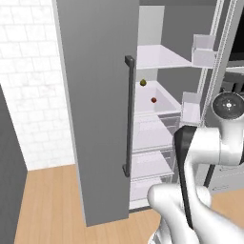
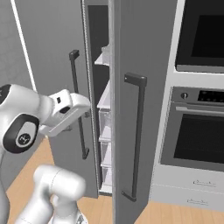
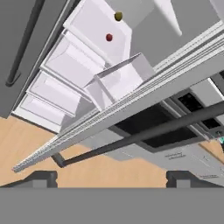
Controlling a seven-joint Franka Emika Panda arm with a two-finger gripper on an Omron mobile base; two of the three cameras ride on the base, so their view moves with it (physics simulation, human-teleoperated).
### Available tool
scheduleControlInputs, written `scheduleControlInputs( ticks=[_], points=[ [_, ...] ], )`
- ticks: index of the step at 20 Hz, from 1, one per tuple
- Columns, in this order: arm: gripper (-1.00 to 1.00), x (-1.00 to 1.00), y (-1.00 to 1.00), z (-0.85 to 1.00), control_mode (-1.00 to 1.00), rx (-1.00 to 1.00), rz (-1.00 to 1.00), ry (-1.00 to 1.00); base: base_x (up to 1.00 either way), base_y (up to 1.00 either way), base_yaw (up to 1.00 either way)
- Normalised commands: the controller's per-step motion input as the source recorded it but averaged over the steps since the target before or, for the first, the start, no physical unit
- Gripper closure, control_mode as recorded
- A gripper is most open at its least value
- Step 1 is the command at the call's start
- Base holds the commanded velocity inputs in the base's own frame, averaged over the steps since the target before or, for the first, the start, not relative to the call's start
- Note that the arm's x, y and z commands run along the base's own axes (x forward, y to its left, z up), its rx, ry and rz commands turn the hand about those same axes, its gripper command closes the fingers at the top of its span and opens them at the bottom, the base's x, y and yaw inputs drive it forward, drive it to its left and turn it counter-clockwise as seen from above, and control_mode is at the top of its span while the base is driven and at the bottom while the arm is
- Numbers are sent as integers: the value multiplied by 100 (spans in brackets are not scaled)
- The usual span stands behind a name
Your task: Take the strawberry from the fridge and place it on top of the pancake, located on the dining counter.
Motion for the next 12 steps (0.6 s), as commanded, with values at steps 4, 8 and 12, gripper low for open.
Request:
scheduleControlInputs(
  ticks=[4,8,12],
  points=[
    [-100,0,3,0,-100,-29,17,54,0,0,0],
    [-100,24,8,2,-100,-40,18,73,0,0,0],
    [-100,34,14,-7,-100,-67,16,62,0,0,0]
  ],
)
